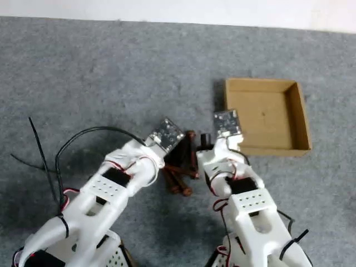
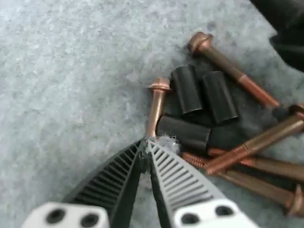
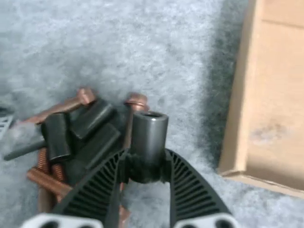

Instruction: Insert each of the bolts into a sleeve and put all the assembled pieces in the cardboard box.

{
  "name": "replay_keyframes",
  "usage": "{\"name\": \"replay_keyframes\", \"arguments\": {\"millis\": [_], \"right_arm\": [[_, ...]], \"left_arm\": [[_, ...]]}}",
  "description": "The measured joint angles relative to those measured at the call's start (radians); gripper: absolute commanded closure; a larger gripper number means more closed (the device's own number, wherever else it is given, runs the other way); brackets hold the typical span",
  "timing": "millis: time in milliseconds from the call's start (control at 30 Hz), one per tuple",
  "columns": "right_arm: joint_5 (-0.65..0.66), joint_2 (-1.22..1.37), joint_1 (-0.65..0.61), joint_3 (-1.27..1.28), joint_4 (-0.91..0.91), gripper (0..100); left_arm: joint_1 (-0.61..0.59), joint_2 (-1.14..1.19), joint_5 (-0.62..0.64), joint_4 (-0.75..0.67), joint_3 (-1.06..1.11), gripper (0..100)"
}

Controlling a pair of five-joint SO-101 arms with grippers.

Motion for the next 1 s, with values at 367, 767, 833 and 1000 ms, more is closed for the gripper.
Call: {"name": "replay_keyframes", "arguments": {"millis": [367,767,833,1000], "right_arm": [[0.0,0.0,0.166,0.0,0.0,99.5],[-0.14,0.0,0.302,0.0,0.0,99.5],[-0.14,0.0,0.305,0.0,0.0,99.5],[-0.14,0.0,0.305,0.0,0.0,99.5]], "left_arm": [[0.066,0.0,-0.118,0.252,-0.115,100],[0.235,0.0,-0.304,0.413,-0.304,100],[0.259,0.0,-0.307,0.416,-0.305,100],[0.262,0.052,-0.307,0.41,-0.292,100]]}}
